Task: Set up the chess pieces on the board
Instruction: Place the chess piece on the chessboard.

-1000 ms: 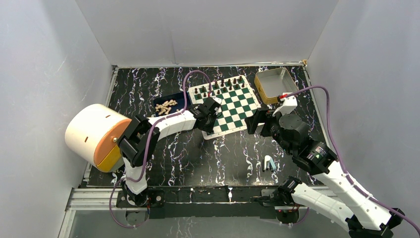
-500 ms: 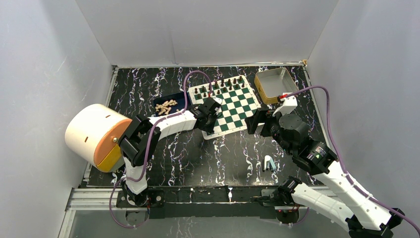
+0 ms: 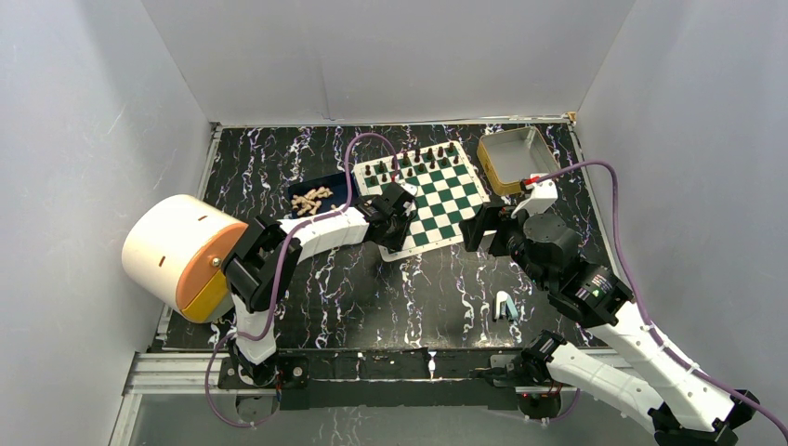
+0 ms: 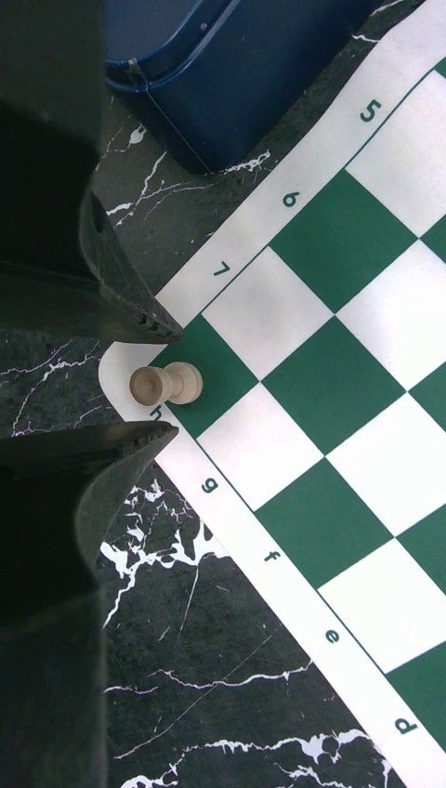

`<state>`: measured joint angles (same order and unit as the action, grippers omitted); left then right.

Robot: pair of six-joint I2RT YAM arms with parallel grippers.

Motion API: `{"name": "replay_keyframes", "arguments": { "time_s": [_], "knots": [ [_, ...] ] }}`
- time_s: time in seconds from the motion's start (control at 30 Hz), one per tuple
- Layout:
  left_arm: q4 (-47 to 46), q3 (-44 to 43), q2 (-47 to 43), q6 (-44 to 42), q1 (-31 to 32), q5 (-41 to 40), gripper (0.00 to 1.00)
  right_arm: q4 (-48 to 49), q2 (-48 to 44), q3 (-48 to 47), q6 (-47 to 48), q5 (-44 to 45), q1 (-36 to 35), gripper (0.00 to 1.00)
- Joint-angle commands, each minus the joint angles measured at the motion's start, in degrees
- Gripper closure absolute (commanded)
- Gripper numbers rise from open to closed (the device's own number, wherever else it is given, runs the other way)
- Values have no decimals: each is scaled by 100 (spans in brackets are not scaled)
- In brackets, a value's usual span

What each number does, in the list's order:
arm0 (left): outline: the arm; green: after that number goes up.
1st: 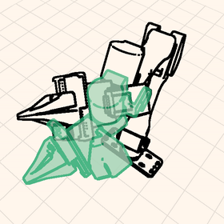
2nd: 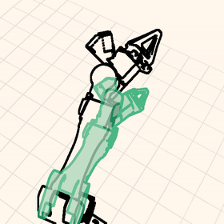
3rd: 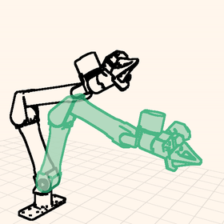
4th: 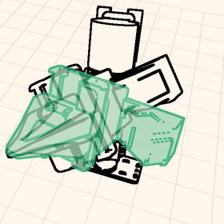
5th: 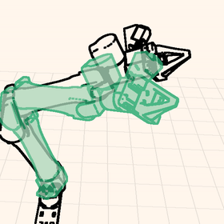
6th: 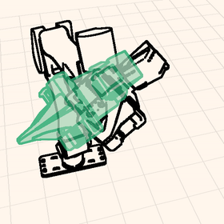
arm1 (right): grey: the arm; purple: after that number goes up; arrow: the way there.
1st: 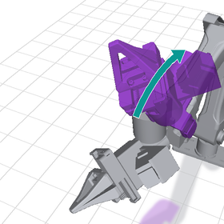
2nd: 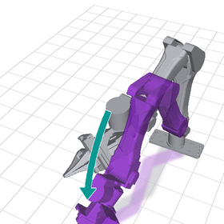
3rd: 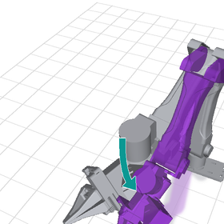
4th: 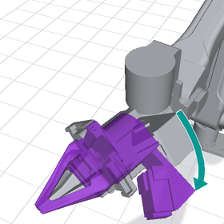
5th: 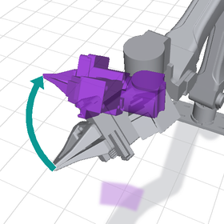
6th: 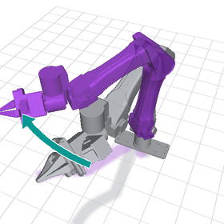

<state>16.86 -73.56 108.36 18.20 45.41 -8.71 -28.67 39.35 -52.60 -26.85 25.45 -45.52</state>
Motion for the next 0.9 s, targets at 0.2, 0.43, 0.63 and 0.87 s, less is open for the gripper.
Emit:
{"name": "replay_keyframes", "arguments": {
  "time_s": [0.2, 0.43, 0.63, 0.87],
  "knots": [
    [532, -646, -527, -66, 22, -490, 66, 212, -20, 65, -13, -47, -25, 1],
    [1014, -1180, -621, -270, -76, -1067, 71, 221, 2, 100, -20, -144, -26, 1],
    [1321, -1407, -743, -283, -564, -1302, 74, 280, 19, 118, -13, -213, -27, 1],
    [1349, -1303, -939, 237, -1507, -1413, 74, 372, 7, 178, -39, -318, -27, 1]
  ]
}}
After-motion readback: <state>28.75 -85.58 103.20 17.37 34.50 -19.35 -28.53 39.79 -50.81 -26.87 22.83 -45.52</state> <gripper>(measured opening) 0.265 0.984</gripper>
